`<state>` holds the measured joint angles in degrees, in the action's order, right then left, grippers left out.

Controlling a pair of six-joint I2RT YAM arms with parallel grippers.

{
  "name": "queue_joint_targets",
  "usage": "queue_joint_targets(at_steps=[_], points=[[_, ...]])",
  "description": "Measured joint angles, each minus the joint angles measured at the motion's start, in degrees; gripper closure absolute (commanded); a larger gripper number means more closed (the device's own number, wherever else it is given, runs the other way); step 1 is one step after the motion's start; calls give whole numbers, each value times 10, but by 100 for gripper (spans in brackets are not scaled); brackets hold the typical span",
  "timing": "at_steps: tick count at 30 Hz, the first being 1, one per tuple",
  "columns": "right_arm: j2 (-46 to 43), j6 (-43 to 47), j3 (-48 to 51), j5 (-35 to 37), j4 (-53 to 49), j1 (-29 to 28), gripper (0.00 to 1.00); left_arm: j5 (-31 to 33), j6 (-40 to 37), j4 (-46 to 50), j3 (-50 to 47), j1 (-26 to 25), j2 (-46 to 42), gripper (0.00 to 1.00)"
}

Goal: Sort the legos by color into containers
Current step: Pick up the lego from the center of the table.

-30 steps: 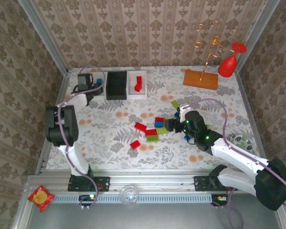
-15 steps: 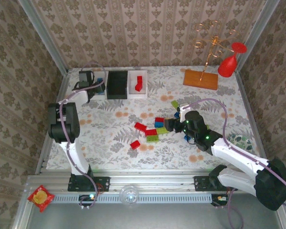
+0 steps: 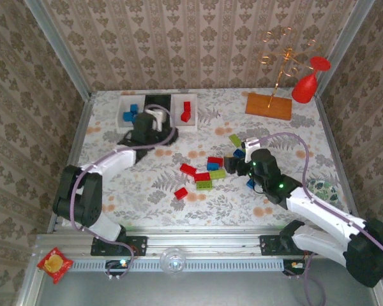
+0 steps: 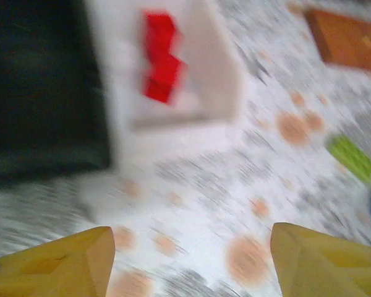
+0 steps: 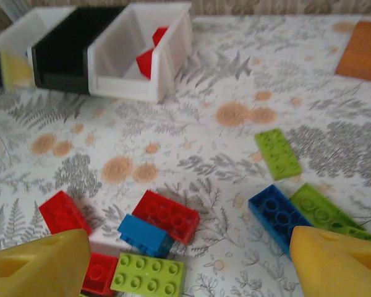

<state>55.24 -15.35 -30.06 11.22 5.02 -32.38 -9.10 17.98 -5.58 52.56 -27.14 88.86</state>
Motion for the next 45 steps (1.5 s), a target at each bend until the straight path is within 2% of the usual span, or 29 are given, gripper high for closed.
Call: queue_joint_targets(at_steps=[3, 6, 11, 17, 22, 29, 35, 45], points=[[-34, 0, 5, 12, 0, 7, 14, -7, 0, 4, -28, -68, 0, 31], [-46, 0, 6, 21, 0, 10, 14, -8, 0, 16, -32, -112, 7, 30], [-61, -1, 12, 33, -1, 10, 14, -1, 0, 35, -11, -158, 30, 29], [-120, -10, 36, 81, -16, 16, 11, 5, -38, 35, 78, -198, 108, 26], [-155, -27, 37, 102, -37, 50, 9, 0, -85, 21, 147, -224, 186, 19], [-174, -63, -10, 80, -126, 124, 9, -10, -133, 2, 225, -254, 285, 16], [-174, -70, -84, 54, -158, 128, 9, -16, -156, -5, 266, -261, 335, 9], [-159, -71, -87, 46, -170, 129, 10, -17, -169, 2, 332, -269, 390, 9]])
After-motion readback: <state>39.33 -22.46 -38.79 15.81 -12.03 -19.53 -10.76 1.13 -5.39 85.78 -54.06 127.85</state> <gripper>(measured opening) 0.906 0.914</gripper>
